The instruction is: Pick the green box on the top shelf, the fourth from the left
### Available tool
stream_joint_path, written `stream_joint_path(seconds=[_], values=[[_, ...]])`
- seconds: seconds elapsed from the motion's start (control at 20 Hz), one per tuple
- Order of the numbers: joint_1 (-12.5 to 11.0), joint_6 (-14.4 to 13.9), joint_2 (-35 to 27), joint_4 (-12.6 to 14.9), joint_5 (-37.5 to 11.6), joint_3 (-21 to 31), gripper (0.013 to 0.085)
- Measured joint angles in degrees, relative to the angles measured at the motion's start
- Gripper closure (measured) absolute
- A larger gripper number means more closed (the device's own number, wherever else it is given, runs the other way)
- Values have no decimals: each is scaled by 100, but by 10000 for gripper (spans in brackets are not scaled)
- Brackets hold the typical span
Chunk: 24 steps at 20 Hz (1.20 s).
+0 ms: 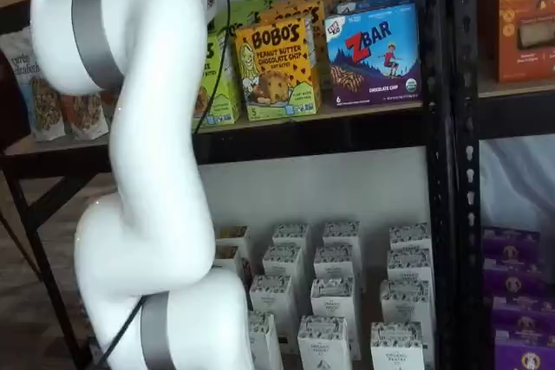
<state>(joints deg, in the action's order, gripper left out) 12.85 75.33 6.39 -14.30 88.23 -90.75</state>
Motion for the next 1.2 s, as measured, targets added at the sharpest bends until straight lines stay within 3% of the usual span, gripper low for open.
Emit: stream_joint_path(seconds=[0.4,1.05,1.2], values=[[-4,7,22,-7,-53,41,490],[-13,7,31,-62,-29,22,770],[-9,-2,-12,-26,63,-48,770]])
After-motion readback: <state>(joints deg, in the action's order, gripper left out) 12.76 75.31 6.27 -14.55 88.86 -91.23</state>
